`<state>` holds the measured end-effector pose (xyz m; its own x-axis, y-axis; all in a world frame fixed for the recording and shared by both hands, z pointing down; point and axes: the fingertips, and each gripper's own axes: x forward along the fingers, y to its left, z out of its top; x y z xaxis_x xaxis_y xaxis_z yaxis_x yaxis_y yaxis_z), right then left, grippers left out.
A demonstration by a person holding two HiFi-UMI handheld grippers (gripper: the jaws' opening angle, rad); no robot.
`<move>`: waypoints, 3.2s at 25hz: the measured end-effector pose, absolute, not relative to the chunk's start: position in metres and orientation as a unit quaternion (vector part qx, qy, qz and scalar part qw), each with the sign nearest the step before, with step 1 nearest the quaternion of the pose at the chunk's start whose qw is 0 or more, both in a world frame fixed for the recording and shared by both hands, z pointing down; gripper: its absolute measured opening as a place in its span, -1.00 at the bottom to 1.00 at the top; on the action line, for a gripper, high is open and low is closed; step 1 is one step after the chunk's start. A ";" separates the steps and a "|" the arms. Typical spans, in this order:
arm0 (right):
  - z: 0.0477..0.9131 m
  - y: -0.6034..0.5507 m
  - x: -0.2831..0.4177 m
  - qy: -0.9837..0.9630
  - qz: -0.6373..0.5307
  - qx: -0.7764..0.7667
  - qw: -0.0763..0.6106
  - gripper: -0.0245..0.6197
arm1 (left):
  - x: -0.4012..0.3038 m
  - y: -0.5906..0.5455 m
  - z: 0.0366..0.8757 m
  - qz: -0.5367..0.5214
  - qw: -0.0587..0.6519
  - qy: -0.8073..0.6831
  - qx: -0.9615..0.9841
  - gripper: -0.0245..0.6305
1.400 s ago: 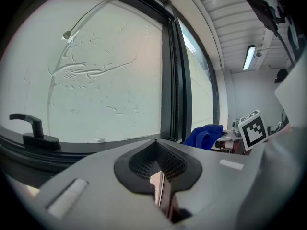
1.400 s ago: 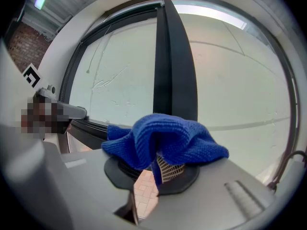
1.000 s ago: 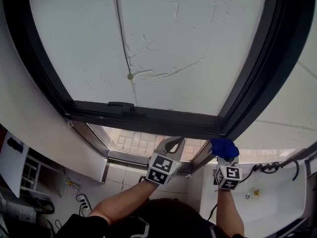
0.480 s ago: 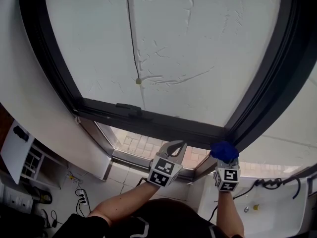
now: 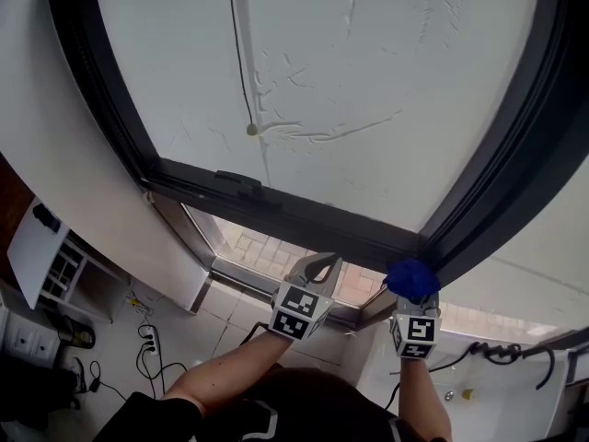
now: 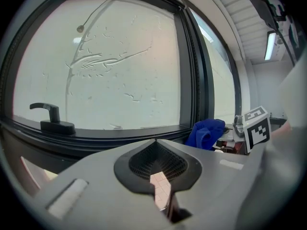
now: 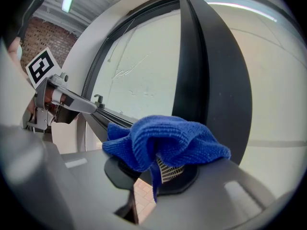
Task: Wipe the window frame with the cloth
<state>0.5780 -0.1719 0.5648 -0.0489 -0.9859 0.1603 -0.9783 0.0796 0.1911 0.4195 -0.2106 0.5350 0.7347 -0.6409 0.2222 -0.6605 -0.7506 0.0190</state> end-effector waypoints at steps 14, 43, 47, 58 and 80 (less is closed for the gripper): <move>0.566 -0.199 0.512 -0.763 -0.029 0.630 0.139 -0.76 | 0.364 -0.216 0.518 0.085 0.042 -0.385 0.918 -0.95; 0.569 -0.268 0.360 -0.798 -0.044 0.581 0.157 -0.76 | 0.188 -0.249 0.526 0.078 0.067 -0.458 0.883 -0.95; 0.567 -0.277 0.340 -0.803 -0.047 0.573 0.156 -0.76 | 0.170 -0.252 0.524 0.077 0.064 -0.466 0.879 -0.94; 0.569 -0.295 0.294 -0.809 -0.047 0.561 0.168 -0.76 | 0.117 -0.255 0.530 0.073 0.069 -0.489 0.866 -0.94; 0.574 -0.341 0.191 -0.807 -0.052 0.558 0.186 -0.76 | -0.014 -0.285 0.538 0.054 0.075 -0.536 0.839 -0.94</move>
<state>0.1914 -0.3413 0.5744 -0.3082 -0.9198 0.2427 -0.8810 0.3722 0.2919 -0.0141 -0.2849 0.5380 0.4195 -0.8913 0.1717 -0.9077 -0.4142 0.0674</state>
